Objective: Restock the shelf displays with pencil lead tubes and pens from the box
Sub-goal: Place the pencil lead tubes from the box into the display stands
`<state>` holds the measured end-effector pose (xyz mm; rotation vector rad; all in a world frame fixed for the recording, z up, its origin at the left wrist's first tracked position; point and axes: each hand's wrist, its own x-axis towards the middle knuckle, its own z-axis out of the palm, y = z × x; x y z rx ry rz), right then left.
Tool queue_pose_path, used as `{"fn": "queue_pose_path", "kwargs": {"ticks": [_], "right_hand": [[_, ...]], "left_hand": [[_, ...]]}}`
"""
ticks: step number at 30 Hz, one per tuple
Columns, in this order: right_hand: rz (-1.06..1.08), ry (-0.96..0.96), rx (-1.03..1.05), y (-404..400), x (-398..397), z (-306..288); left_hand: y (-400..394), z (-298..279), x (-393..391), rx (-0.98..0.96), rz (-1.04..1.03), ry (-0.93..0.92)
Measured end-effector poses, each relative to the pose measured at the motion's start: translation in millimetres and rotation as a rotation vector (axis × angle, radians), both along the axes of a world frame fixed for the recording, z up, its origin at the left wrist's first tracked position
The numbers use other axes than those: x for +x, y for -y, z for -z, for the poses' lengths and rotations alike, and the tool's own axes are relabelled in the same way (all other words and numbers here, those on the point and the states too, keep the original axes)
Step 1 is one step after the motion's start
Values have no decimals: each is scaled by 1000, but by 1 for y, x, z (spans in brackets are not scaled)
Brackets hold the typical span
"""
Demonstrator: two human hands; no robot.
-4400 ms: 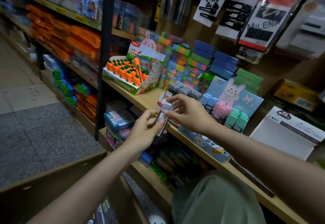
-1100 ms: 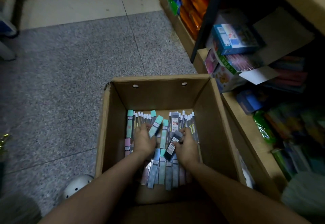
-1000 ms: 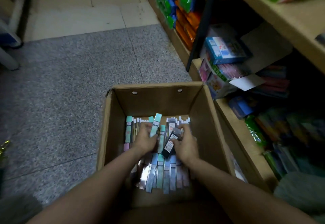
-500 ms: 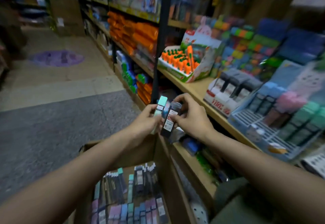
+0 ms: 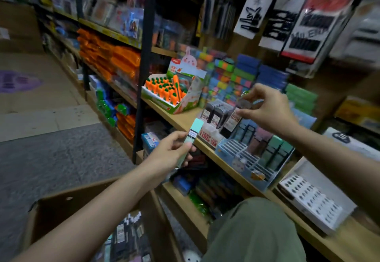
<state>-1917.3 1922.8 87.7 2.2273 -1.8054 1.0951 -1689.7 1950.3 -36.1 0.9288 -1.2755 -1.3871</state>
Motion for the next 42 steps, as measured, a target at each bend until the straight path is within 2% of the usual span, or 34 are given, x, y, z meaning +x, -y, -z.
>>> {"fn": "queue_pose_path", "kwargs": {"ticks": [4,7,11,18,25,32,35,38,40,42], "right_hand": [[87,115,2,16,-21,-8],[126,123,-29,32,-18,-7],[155,25,-35,48,-7,0],[177,-167,107,63,7,18],[228,-194,168,74,2,35],[286,-317,105,73,3,40],[154,-158,11,52,18,41],[-79,152,248,19,37,53],[-152,243,365,0,42,65],[-155,290,375,-14,42,70]], "left_hand": [[3,4,-2,40,7,49],[7,6,-1,73,-18,50],[14,7,4,78,-25,41],[28,20,6,93,-16,48],[38,38,1,104,50,54],[44,43,-5,103,99,-9],[46,44,-7,109,110,-54],[44,42,-13,78,135,-74],[37,39,-17,31,152,-47],[27,35,-23,-22,168,-5]]}}
